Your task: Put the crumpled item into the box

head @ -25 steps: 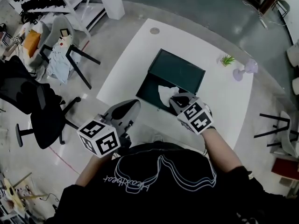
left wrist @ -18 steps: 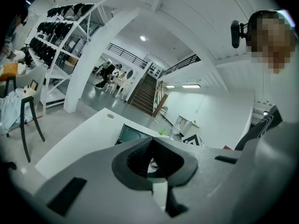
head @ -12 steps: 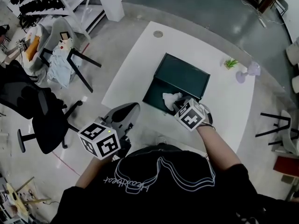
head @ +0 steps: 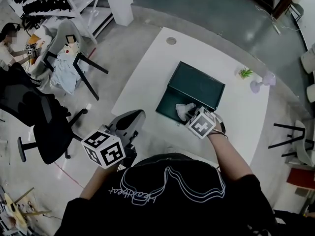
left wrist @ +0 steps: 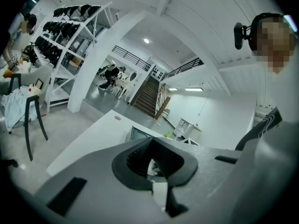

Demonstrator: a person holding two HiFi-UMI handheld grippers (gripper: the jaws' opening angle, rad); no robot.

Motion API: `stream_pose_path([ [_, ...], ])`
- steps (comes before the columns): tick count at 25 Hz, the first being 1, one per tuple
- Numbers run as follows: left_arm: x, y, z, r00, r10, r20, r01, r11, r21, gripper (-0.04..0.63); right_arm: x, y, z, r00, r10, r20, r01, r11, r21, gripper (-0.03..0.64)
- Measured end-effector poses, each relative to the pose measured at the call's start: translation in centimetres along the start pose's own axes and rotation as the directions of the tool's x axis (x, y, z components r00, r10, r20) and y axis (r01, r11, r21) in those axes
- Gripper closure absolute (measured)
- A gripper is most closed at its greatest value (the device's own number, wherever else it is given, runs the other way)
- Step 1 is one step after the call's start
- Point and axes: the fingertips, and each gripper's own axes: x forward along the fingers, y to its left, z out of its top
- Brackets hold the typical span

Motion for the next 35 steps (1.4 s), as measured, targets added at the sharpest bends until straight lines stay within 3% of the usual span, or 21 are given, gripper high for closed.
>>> stream_pose_path([
  [3,-0.1,0.2,0.2,1.0,-0.006,0.002,0.006,1.0,0.005,0.591,-0.1,0.1,0.0,1.0,-0.001,0.003,0.001,1.0,0.016,0.543],
  [5,-0.1,0.1,0.3,1.0,-0.012,0.002,0.012,1.0,0.009,0.591,-0.4,0.0,-0.1,1.0,-0.008,0.008,0.008,0.999,0.033,0.48],
  [9,0.1,-0.3,0.2,1.0,-0.029,-0.002,0.029,0.999,0.017,0.591,-1.6,-0.5,0.0,0.997,-0.042,0.06,0.037,0.996,0.085,0.453],
  [13,0.5,-1.3,0.0,0.999,-0.053,-0.011,0.053,0.998,0.025,0.591,-4.2,-0.5,0.4,0.984,-0.055,0.17,0.026,0.985,0.169,0.449],
  [16,0.7,-2.3,0.0,0.997,-0.073,-0.023,0.073,0.997,0.032,0.591,-7.0,0.5,1.3,0.954,-0.03,0.298,-0.046,0.969,0.242,0.48],
  [19,1.1,-3.3,-0.2,0.995,-0.094,-0.04,0.096,0.995,0.04,0.591,-10.2,1.5,2.2,0.898,-0.027,0.44,-0.115,0.949,0.293,0.516],
  [23,1.4,-4.7,-0.3,0.99,-0.131,-0.051,0.133,0.99,0.045,0.591,-14.7,1.5,3.1,0.784,-0.144,0.603,-0.111,0.925,0.364,0.614],
  [27,1.8,-6.2,-0.3,0.981,-0.184,-0.055,0.185,0.982,0.024,0.591,-18.8,2.1,3.7,0.667,-0.21,0.715,-0.148,0.903,0.403,0.614],
  [32,2.3,-8.4,-0.4,0.965,-0.255,-0.062,0.256,0.967,0.009,0.591,-22.3,3.8,4.5,0.513,-0.195,0.836,-0.309,0.867,0.392,0.614],
  [35,2.4,-9.9,-0.6,0.953,-0.295,-0.074,0.297,0.955,0.014,0.591,-23.5,4.6,4.5,0.474,-0.194,0.859,-0.327,0.867,0.376,0.614],
])
